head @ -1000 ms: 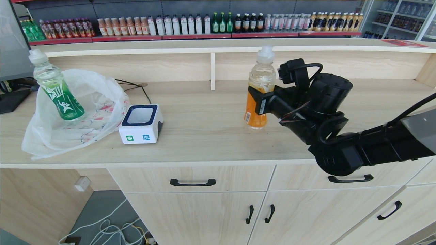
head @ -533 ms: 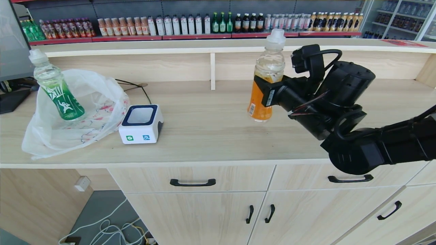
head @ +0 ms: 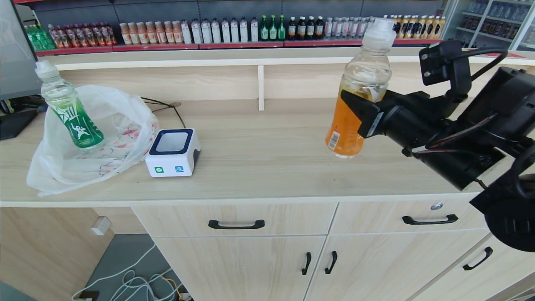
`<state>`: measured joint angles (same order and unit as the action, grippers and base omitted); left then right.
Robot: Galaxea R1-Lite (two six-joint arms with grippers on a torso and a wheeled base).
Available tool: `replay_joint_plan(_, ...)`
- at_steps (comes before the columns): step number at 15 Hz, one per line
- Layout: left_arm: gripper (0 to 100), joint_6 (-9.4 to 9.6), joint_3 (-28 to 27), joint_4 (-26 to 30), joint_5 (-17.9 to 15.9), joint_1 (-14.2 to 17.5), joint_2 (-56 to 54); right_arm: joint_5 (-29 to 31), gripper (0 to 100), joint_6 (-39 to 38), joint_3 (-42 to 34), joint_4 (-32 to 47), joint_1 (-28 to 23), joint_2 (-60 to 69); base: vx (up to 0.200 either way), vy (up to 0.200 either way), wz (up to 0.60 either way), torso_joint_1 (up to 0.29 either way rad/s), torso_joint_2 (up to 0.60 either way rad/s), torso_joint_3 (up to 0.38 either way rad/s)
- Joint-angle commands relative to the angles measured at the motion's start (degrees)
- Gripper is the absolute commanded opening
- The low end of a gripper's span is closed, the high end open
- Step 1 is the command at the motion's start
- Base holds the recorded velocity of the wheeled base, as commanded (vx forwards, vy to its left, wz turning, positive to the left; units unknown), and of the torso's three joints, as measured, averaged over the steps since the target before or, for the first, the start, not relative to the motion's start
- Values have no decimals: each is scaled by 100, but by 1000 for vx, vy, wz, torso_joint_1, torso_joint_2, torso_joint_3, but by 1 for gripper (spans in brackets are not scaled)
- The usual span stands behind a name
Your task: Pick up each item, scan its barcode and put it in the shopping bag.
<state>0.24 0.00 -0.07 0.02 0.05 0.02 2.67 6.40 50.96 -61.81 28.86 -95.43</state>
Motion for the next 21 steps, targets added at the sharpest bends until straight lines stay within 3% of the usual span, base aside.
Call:
replay_joint_plan(1,100,2,0,-1,-2,4,-2,-74,0,10,-437,2,15,727,0,0,0,0,0,0)
replay_joint_plan(4,100,-7,0,-1,6,4,-2,-179,0,-130,-1501,-68,112,1571,0,0,0,0,0,0)
replay_joint_plan(8,100,2,0,-1,-2,4,-2,-355,0,-605,-2310,-68,314,2432,0,0,0,0,0,0)
replay_joint_plan(17,100,-7,0,-1,6,4,-2,-1005,0,-1519,-2608,-60,340,2591,0,0,0,0,0,0)
replay_joint_plan(21,100,2,0,-1,-2,4,-2,-1577,0,-1765,-2687,-60,788,2503,0,0,0,0,0,0)
